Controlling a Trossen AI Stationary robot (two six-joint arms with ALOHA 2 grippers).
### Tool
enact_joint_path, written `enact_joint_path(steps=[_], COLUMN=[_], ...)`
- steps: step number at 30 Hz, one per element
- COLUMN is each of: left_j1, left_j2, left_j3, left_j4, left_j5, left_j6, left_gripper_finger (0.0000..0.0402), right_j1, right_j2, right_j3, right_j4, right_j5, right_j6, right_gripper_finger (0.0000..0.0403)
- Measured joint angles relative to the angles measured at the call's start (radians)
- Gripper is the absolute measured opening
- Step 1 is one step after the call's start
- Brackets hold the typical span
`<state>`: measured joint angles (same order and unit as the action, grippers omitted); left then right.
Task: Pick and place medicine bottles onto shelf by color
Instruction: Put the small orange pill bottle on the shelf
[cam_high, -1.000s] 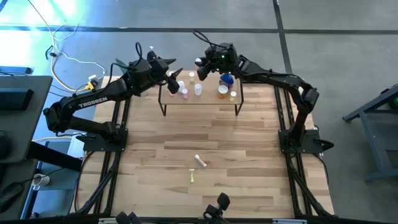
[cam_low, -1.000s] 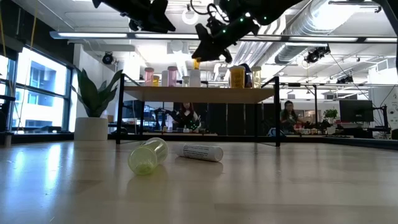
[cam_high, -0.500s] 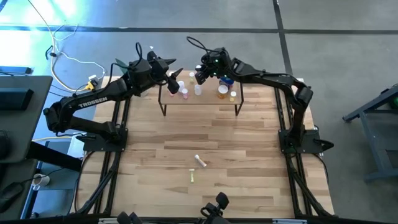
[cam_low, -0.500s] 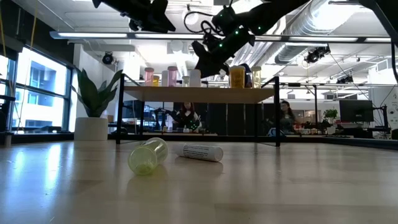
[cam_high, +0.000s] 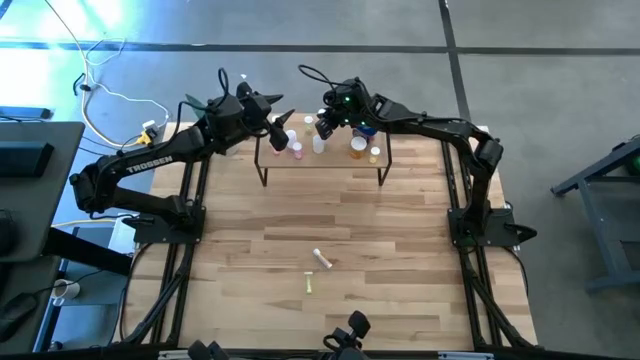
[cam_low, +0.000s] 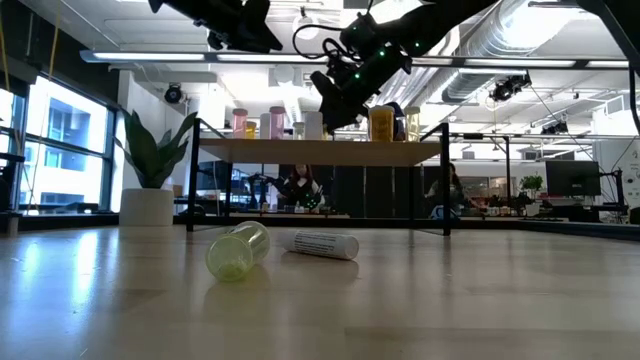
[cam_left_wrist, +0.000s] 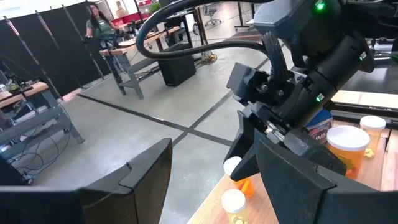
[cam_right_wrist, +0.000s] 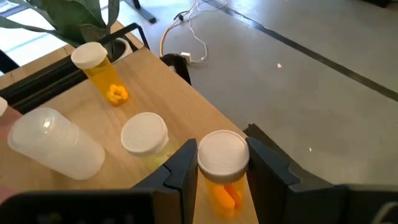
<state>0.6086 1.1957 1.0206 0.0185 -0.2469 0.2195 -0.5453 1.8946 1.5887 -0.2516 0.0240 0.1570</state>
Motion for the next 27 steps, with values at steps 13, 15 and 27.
enact_joint_path(steps=[13, 15, 27], left_j1=[0.000, 0.000, 0.000], left_j2=[0.000, 0.000, 0.000], left_j3=[0.000, 0.000, 0.000], left_j4=[0.000, 0.000, 0.000], left_j5=[0.000, 0.000, 0.000], left_j6=[0.000, 0.000, 0.000], left_gripper_finger=[0.0225, 0.0225, 0.0225], right_j1=[0.000, 0.002, 0.002], right_j2=[-0.002, -0.002, -0.002], right_j3=[0.000, 0.000, 0.002], right_j4=[-0.038, -0.039, -0.055], right_j5=[-0.001, -0.001, -0.001], right_j6=[0.000, 0.000, 0.018], right_gripper_finger=[0.0099, 0.0099, 0.0135])
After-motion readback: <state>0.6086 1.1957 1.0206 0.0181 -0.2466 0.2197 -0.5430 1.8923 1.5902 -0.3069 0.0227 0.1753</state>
